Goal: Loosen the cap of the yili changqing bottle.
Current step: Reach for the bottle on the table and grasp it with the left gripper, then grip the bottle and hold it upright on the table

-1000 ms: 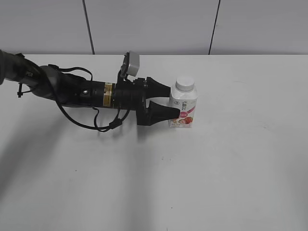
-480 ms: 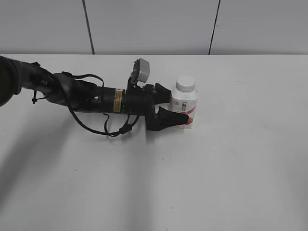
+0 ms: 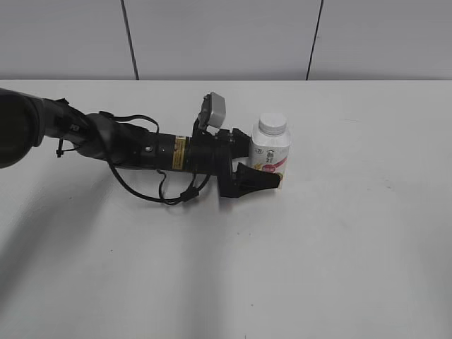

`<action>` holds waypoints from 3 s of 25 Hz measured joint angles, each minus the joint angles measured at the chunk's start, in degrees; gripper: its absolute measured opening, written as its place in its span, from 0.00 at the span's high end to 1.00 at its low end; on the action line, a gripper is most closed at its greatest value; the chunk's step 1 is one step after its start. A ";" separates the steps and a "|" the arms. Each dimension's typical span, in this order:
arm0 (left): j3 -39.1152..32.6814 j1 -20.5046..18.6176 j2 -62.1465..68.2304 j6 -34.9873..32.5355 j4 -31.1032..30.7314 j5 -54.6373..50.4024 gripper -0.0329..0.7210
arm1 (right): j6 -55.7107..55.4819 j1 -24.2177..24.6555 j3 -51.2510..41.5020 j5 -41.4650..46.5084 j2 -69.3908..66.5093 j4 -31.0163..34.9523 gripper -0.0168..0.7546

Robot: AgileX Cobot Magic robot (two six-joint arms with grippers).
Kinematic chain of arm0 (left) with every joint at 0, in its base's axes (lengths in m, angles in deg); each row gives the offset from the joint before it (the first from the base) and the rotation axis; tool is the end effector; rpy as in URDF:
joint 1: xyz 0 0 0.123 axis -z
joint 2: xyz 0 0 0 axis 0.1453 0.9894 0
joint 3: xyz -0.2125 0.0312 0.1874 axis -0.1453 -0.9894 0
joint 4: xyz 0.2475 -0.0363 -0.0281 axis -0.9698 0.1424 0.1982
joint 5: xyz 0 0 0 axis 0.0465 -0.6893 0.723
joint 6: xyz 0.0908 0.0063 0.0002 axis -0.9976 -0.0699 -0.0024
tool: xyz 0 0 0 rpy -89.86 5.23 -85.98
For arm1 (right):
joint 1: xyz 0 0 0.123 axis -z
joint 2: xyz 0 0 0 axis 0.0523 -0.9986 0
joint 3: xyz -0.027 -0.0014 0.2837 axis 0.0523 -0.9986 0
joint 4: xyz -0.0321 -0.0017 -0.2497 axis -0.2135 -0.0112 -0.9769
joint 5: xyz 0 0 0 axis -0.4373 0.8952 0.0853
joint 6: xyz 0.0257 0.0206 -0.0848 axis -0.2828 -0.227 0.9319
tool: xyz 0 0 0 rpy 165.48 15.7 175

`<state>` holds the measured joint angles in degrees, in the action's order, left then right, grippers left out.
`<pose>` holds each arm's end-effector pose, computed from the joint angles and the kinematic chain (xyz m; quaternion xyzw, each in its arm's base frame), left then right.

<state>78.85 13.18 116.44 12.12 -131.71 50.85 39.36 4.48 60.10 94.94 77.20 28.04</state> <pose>0.4098 -0.2517 0.0365 0.5228 0.5823 -0.4803 0.3962 -0.0093 0.0066 0.2788 -0.0754 0.8528 -0.0180 0.5164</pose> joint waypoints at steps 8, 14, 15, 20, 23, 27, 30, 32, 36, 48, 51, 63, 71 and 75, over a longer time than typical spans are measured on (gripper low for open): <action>0.57 0.35 0.17 0.06 -1.23 0.00 0.18 | 0.00 0.00 0.00 0.00 0.00 0.00 0.25; 0.57 0.35 0.17 0.16 -1.59 -0.05 0.33 | 0.05 0.00 0.00 0.00 0.00 0.00 0.25; 0.57 0.35 0.17 0.16 -1.57 -0.05 0.36 | 0.05 0.00 0.00 0.00 0.00 0.00 0.25; 0.57 0.35 0.17 0.16 -1.69 -0.05 0.40 | 0.05 0.00 0.00 0.00 0.00 0.00 0.25; 0.57 0.35 0.17 0.22 -1.53 -0.05 0.40 | 0.05 0.00 0.00 0.00 0.00 0.00 0.25; 0.57 0.35 0.17 0.27 -1.19 0.12 0.40 | 0.05 0.00 0.00 0.00 0.00 0.00 0.25; 0.57 0.35 0.17 0.41 -0.98 0.12 0.40 | 0.05 0.00 0.00 0.00 0.00 0.00 0.25; 0.57 0.28 0.03 0.45 -1.79 0.12 0.40 | 0.00 0.00 0.00 0.00 0.00 0.00 0.25; 0.57 -0.71 -0.81 1.33 -5.03 0.25 0.40 | 0.00 0.00 0.00 0.00 0.00 0.00 0.25; -1.34 -3.92 -6.19 4.17 -7.98 0.26 0.40 | 0.00 0.00 0.00 0.00 0.00 0.00 0.25; -4.25 -4.00 -6.14 2.50 -8.51 0.00 0.40 | 0.00 0.00 0.00 0.00 0.00 0.00 0.25; -8.04 -5.91 -6.14 -3.02 -4.29 -0.06 0.40 | 0.00 0.00 0.00 0.00 0.00 0.00 0.25; -9.95 -6.10 -6.14 -4.60 -0.62 -0.04 0.40 | -1.53 0.00 0.07 -0.17 -0.26 0.78 0.25; -12.07 -6.10 -6.14 -6.38 -0.29 0.03 0.40 | -5.47 0.00 0.67 -2.91 -5.42 5.29 0.25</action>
<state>66.78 7.07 110.30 5.73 -131.99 50.88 33.89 4.48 60.77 92.03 71.78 33.33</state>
